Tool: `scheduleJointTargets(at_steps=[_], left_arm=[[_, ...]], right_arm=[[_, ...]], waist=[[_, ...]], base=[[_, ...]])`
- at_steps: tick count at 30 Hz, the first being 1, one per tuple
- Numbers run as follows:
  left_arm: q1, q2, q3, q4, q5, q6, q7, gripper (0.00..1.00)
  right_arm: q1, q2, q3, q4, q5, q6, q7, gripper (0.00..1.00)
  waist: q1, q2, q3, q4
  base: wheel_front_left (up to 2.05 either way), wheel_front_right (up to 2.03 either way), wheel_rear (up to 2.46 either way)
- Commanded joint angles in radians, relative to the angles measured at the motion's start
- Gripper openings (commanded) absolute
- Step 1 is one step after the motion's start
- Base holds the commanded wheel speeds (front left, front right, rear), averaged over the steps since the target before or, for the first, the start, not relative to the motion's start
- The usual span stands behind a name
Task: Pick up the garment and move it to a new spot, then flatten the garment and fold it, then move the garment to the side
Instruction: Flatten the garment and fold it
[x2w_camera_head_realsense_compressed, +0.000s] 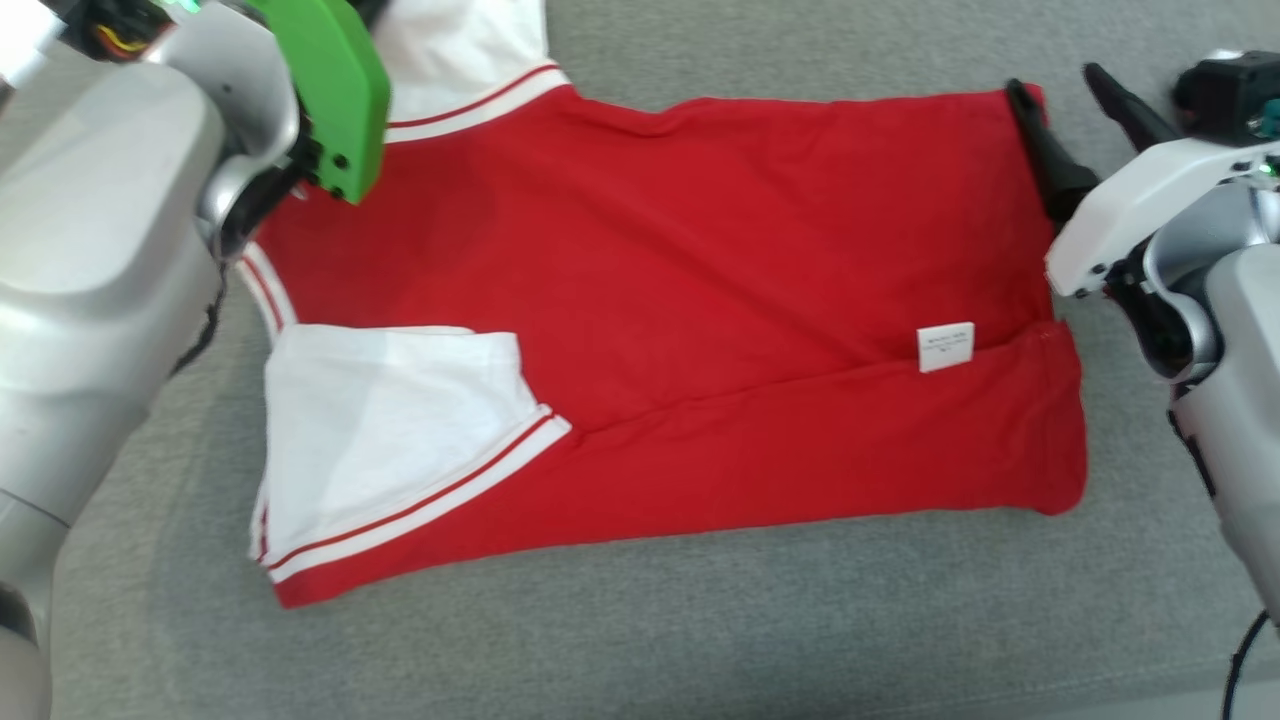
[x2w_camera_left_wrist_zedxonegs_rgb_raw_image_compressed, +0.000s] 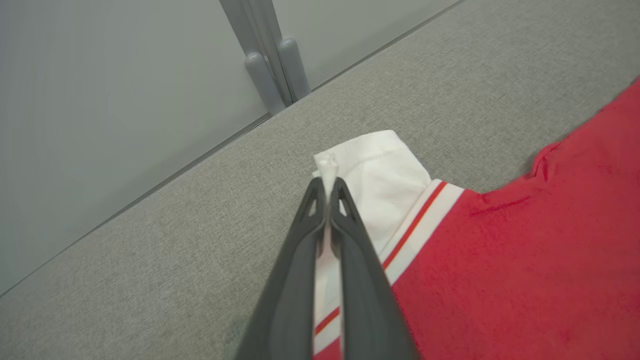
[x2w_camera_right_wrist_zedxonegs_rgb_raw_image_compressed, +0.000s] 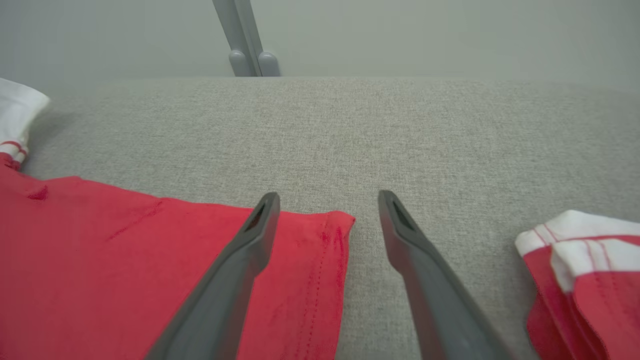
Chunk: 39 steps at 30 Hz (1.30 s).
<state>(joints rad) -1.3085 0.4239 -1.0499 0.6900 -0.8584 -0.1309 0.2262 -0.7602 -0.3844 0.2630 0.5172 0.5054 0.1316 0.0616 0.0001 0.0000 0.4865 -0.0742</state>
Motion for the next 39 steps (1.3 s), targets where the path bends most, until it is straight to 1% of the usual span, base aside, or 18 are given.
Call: scheduleJointTargets(at_steps=[1, 6, 12, 21, 26, 28, 32, 35, 39], left_arm=[[0.017, -0.002, -0.011, -0.023, -0.005, 0.002, -0.01, 0.0], [0.052, 0.01, -0.045, -0.101, -0.016, 0.002, -0.035, 0.0], [0.09, 0.021, -0.069, -0.167, -0.01, 0.003, -0.049, 0.0], [0.093, 0.04, -0.073, -0.224, -0.004, 0.025, -0.04, 0.0], [0.08, 0.052, -0.069, -0.237, -0.001, 0.039, -0.037, 0.0], [0.08, 0.055, -0.07, -0.236, 0.001, 0.043, -0.04, 0.0], [0.064, 0.072, -0.072, -0.221, 0.037, 0.064, -0.069, 0.0], [0.058, 0.08, -0.061, -0.201, 0.043, 0.08, -0.098, 0.0], [0.035, 0.077, -0.049, -0.161, 0.072, 0.1, -0.15, 0.0]], right_arm=[[-0.009, -0.024, -0.002, 0.027, 0.022, -0.002, 0.021, 1.0], [-0.032, -0.098, 0.061, 0.113, 0.054, -0.002, 0.075, 1.0], [-0.05, -0.142, 0.123, 0.177, 0.11, -0.002, 0.102, 1.0], [-0.095, -0.166, 0.199, 0.254, 0.141, -0.002, 0.108, 1.0], [-0.109, -0.156, 0.242, 0.292, 0.161, -0.002, 0.133, 1.0], [-0.108, -0.155, 0.258, 0.298, 0.174, -0.002, 0.137, 0.0], [-0.139, -0.164, 0.269, 0.299, 0.19, -0.002, 0.098, 0.0], [-0.184, -0.174, 0.278, 0.284, 0.179, -0.002, 0.06, 0.0], [-0.234, -0.185, 0.284, 0.285, 0.165, -0.002, 0.004, 0.0]], waist=[[-0.0001, 0.0, -0.065, 0.098], [-0.0001, 0.0, -0.076, 0.136], [-0.0001, 0.0, -0.072, 0.148], [-0.0001, 0.0, -0.05, 0.15], [-0.0001, 0.0, -0.034, 0.152], [-0.0001, 0.0, -0.03, 0.152], [-0.0001, 0.0, -0.024, 0.148], [-0.0001, 0.0, -0.015, 0.141], [-0.0001, 0.0, -0.001, 0.136]], base=[[0.0, 0.0, 0.0], [0.0, 0.0, 0.0], [0.0, 0.0, 0.0], [0.0, 0.0, 0.0], [0.0, 0.0, 0.0], [0.0, 0.0, 0.0], [0.0, 0.0, 0.0], [0.0, 0.0, 0.0], [0.0, 0.0, 0.0]])
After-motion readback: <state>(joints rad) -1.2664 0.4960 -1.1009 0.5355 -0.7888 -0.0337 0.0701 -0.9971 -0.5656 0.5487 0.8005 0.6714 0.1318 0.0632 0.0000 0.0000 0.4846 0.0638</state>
